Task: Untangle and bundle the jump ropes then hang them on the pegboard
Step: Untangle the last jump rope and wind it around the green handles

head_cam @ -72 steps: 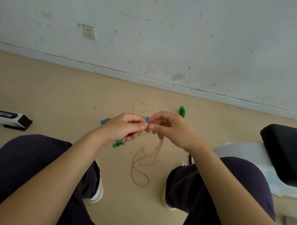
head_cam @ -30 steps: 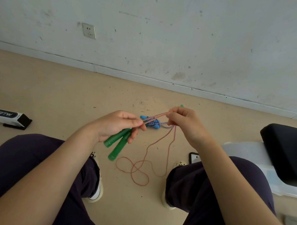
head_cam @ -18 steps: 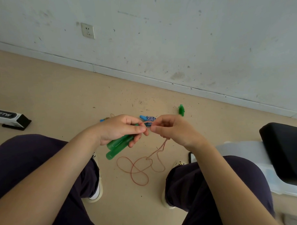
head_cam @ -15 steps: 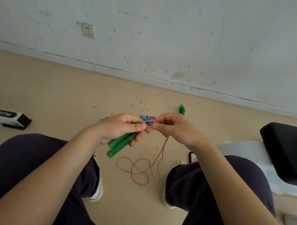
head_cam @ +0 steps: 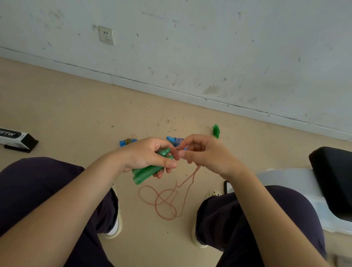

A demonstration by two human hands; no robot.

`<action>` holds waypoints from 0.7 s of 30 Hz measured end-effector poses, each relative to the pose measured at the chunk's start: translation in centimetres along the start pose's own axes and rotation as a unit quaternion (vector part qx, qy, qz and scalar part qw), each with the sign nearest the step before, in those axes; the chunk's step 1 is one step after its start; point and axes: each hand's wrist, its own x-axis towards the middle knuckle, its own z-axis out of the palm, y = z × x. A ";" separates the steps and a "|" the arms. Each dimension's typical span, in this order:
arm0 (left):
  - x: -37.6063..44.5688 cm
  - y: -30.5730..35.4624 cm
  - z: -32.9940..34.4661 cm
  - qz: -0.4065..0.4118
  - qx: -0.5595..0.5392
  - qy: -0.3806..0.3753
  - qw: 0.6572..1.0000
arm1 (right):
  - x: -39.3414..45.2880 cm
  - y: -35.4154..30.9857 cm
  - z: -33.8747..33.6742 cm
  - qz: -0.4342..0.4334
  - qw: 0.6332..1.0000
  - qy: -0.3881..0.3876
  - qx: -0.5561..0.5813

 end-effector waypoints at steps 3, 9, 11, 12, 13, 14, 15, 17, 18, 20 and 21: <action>-0.2 0.2 -0.2 -0.016 0.025 -0.012 0.999 | 0.2 0.1 0.0 -0.017 0.999 0.028 -0.013; -0.8 0.4 -1.0 -0.033 0.041 0.000 0.999 | 0.1 0.4 -2.1 -0.030 0.995 0.085 0.040; -0.7 0.4 -0.8 -0.031 0.026 0.002 0.999 | 0.0 0.3 -2.1 -0.029 0.995 0.079 0.044; -0.7 0.4 -0.7 -0.028 0.022 0.000 0.999 | 0.0 0.2 -1.9 -0.026 0.996 0.070 0.047; -0.6 0.4 -0.5 -0.024 0.020 -0.003 1.000 | 0.0 0.2 -1.6 -0.022 0.997 0.057 0.049; -0.6 0.5 -0.3 -0.020 0.020 -0.005 1.000 | 0.0 0.1 -1.4 -0.019 0.998 0.045 0.047; -0.5 0.5 -0.2 -0.017 0.020 -0.007 1.000 | 0.0 0.1 -1.1 -0.017 0.999 0.033 0.038; -0.4 0.5 0.1 -0.012 0.021 -0.012 1.000 | 0.1 0.1 -0.6 -0.016 1.000 0.010 0.023; -0.3 0.5 0.2 -0.011 0.019 -0.015 1.000 | 0.1 0.2 -0.3 -0.016 1.000 -0.002 0.022; -0.1 0.4 0.4 -0.012 0.014 -0.017 1.000 | 0.2 0.3 0.2 -0.018 0.999 -0.019 0.024; -0.1 0.3 0.4 -0.014 0.012 -0.014 1.000 | 0.2 0.3 0.4 -0.022 0.999 -0.023 0.024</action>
